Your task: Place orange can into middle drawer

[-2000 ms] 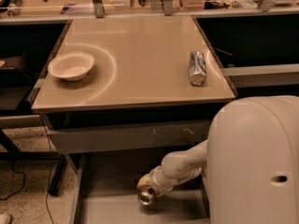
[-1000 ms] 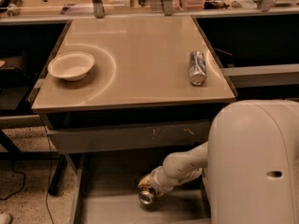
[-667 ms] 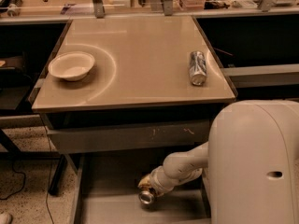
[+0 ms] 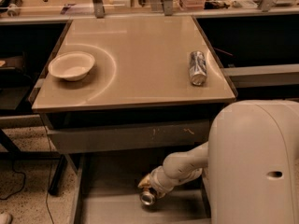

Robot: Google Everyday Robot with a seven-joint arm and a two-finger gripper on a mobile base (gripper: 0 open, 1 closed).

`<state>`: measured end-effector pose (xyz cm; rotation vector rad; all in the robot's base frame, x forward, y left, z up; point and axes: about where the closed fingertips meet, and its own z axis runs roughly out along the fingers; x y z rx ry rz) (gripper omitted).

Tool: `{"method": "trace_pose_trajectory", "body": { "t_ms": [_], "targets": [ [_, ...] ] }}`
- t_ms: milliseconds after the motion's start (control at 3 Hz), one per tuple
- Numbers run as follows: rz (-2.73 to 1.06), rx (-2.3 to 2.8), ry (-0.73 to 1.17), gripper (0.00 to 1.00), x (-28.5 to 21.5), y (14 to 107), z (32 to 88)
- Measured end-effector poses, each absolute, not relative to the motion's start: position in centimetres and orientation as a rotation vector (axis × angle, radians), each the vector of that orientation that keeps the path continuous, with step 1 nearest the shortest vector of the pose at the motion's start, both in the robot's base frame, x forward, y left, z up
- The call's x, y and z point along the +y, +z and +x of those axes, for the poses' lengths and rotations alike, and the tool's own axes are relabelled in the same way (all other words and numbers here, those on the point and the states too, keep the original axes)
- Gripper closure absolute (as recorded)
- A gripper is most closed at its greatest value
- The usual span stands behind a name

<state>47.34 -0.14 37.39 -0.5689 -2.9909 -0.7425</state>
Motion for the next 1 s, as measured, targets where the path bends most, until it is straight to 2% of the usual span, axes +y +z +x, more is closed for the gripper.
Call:
{"method": "trace_pose_trajectory", "body": {
  "t_ms": [333, 1000],
  "targets": [
    [-0.569, -2.991, -0.743, 0.0, -0.1, 37.4, 47.3],
    [-0.564, -3.022, -0.733, 0.0, -0.5, 38.8, 47.0]
  ]
}}
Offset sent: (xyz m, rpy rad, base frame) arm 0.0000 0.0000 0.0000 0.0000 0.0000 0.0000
